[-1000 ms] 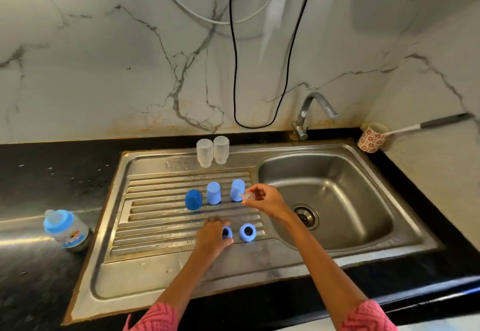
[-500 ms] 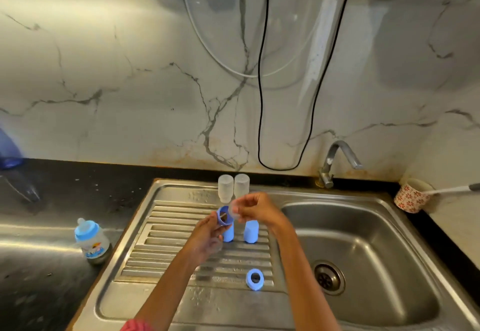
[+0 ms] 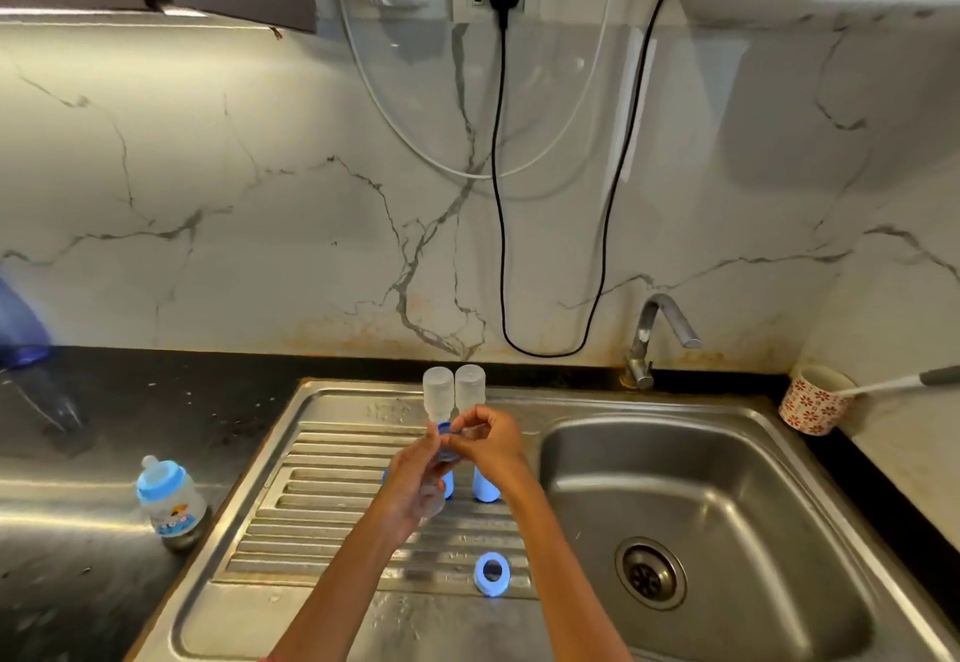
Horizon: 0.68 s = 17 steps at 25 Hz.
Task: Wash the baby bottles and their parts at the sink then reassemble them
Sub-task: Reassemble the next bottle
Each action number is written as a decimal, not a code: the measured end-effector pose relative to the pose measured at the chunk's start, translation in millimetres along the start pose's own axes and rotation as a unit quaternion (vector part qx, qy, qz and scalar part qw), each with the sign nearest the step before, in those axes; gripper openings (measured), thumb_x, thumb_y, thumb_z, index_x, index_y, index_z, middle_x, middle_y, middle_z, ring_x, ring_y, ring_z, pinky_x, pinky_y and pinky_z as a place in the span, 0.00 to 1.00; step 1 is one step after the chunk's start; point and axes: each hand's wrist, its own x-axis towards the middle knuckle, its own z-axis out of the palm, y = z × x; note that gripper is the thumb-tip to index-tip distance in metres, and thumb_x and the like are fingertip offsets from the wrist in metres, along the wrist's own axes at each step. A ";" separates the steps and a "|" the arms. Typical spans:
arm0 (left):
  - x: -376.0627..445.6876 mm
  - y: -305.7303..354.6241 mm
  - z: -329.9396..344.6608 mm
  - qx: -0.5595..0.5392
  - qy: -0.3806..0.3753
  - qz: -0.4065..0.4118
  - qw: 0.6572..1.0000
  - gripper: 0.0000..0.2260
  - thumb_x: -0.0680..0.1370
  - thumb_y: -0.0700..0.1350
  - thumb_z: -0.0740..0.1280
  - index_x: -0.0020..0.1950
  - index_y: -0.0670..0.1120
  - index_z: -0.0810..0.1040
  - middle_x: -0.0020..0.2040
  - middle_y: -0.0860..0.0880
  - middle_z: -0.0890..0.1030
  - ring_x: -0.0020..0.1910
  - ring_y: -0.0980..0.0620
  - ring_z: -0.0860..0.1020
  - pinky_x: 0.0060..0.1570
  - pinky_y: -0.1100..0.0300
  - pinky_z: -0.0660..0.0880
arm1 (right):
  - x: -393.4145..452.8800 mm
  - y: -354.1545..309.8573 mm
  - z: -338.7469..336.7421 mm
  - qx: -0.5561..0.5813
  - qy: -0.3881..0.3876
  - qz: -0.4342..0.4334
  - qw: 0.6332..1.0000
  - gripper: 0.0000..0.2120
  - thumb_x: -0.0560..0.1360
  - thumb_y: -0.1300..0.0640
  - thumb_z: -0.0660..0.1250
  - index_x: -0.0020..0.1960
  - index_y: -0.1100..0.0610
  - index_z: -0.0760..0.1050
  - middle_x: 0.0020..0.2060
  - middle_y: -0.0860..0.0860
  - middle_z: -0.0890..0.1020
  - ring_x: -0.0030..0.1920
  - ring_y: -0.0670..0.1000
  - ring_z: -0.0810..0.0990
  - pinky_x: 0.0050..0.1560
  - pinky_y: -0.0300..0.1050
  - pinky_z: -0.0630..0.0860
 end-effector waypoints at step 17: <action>16.0 -2.8 3.1 0.435 0.097 0.209 0.870 0.06 0.77 0.42 0.67 0.41 0.44 0.81 0.32 0.46 0.79 0.32 0.48 0.79 0.21 0.71 0.69 | 5.1 19.4 -15.0 -0.126 -0.052 0.002 0.991 0.11 0.72 0.62 0.72 0.51 0.55 0.73 0.45 0.50 0.79 0.47 0.48 0.79 0.47 0.34 0.76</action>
